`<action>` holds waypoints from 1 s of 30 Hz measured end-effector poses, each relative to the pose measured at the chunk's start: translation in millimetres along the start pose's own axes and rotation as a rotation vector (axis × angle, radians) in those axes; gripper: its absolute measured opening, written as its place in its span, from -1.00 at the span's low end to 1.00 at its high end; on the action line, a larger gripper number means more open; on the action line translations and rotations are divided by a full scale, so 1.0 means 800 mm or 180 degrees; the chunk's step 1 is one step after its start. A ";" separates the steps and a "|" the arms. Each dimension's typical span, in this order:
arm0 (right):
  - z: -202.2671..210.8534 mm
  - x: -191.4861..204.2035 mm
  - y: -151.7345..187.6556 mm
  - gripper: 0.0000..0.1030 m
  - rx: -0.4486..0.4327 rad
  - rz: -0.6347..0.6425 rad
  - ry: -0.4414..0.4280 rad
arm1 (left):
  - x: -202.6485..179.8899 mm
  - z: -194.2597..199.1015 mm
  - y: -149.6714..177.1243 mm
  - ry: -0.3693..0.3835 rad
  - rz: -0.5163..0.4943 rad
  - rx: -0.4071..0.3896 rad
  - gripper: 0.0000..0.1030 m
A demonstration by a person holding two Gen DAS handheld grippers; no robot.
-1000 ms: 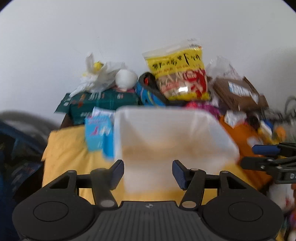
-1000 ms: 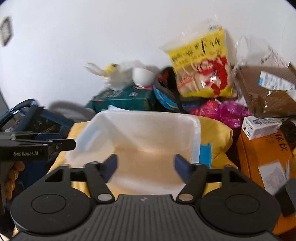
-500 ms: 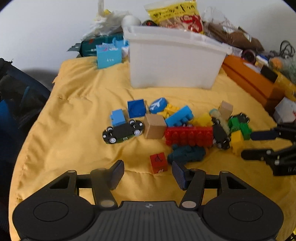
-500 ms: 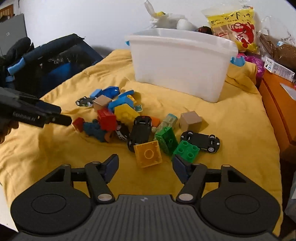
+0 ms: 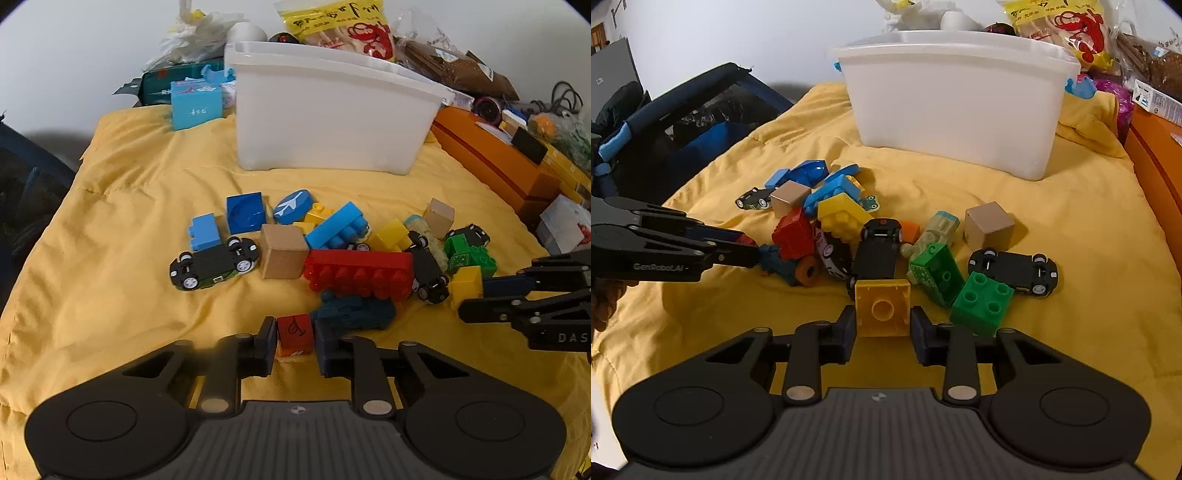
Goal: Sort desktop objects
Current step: 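Grasp the small red cube with the left tool while the right grasps the yellow duplo brick, then carry the red cube and yellow brick over the white bin and open both tools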
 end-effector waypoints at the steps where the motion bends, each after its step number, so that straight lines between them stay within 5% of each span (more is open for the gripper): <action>1: 0.003 -0.001 0.000 -0.32 -0.0008 -0.0012 -0.0010 | 0.001 0.003 0.000 -0.0004 -0.0002 -0.0013 -0.52; 10: 0.044 -0.009 -0.014 -0.33 -0.0267 -0.0229 0.0062 | 0.003 0.046 -0.027 0.0036 0.0127 -0.0277 -0.53; 20: 0.101 -0.026 -0.105 -0.32 -0.0816 -0.0425 0.0088 | -0.025 0.108 -0.141 0.0116 0.0061 -0.0782 -0.53; 30: 0.136 -0.056 -0.201 -0.32 -0.1150 -0.0526 0.0170 | -0.050 0.121 -0.247 0.0079 -0.0157 -0.0889 -0.53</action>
Point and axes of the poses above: each gripper's, at about its wrist camera, not at the fingertips, and z roughly against the way its jaws point, x to its left, y to its underside, the point moved 5 cm from there along -z, roughly the way its jaws point, and after that the axes turned 5 degrees about z, right-handed, at the moved point
